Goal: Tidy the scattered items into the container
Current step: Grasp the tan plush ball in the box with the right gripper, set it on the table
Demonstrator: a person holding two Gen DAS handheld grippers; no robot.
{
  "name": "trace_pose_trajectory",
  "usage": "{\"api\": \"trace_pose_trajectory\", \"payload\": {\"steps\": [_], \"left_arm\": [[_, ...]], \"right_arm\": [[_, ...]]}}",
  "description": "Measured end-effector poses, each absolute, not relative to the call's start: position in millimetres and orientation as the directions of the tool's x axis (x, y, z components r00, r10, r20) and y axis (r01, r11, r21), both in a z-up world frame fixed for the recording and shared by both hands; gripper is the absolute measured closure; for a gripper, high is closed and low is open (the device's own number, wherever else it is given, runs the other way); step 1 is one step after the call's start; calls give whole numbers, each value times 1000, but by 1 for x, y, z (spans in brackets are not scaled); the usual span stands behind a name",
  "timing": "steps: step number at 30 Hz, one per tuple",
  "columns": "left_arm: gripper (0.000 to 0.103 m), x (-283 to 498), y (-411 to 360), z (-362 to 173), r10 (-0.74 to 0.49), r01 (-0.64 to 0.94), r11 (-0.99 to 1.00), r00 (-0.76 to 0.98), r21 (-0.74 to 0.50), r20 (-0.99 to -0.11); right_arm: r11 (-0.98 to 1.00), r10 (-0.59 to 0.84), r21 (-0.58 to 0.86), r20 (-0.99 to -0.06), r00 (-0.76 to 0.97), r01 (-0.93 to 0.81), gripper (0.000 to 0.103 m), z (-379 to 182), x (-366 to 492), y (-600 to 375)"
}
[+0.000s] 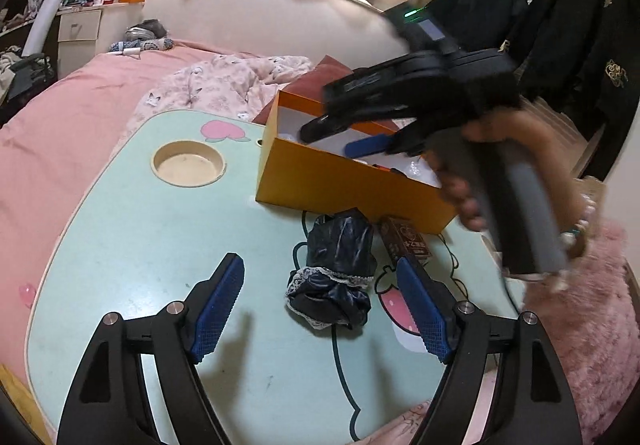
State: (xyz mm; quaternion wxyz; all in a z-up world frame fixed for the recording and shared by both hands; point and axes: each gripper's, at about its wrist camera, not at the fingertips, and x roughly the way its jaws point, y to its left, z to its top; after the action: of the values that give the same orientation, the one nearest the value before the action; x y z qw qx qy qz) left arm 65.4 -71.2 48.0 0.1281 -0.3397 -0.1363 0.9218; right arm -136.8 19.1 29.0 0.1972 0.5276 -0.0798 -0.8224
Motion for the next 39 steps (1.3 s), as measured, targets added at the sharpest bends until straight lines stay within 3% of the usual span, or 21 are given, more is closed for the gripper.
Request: {"api": "trace_pose_trajectory", "payload": {"steps": [6,8,10,18,25,32,39], "left_arm": [[24,65,-75,48,331,-138,-927,-738,-349,-588],[24,65,-76,48,332,-140,-927,-740,-348,-585],[24,65,-76,48,333,-141,-926,-740,-349,-585],[24,62,-75,42,312,-122,-935,-728,-332,-611],[24,59,-78,36,282,-88,-943,-728,-322,-625],[24,58,-78,31,281,-80,-943,-713,-323,-642],[24,60,-76,32,280,-88,-946,-712,-313,-644]], "right_arm": [[-907,-414,369,-870,-269,202,44,-1,-159,5],[-925,-369,323,-891,-265,201,52,-8,-163,3],[-926,-367,320,-889,-275,201,54,-7,-164,7],[-919,-394,343,-815,-425,193,54,36,-132,45],[-884,-467,358,-705,-534,302,53,79,-42,64],[-894,-446,345,-750,-489,286,53,28,12,82],[-908,-419,356,-777,-470,220,51,-6,9,95]]}}
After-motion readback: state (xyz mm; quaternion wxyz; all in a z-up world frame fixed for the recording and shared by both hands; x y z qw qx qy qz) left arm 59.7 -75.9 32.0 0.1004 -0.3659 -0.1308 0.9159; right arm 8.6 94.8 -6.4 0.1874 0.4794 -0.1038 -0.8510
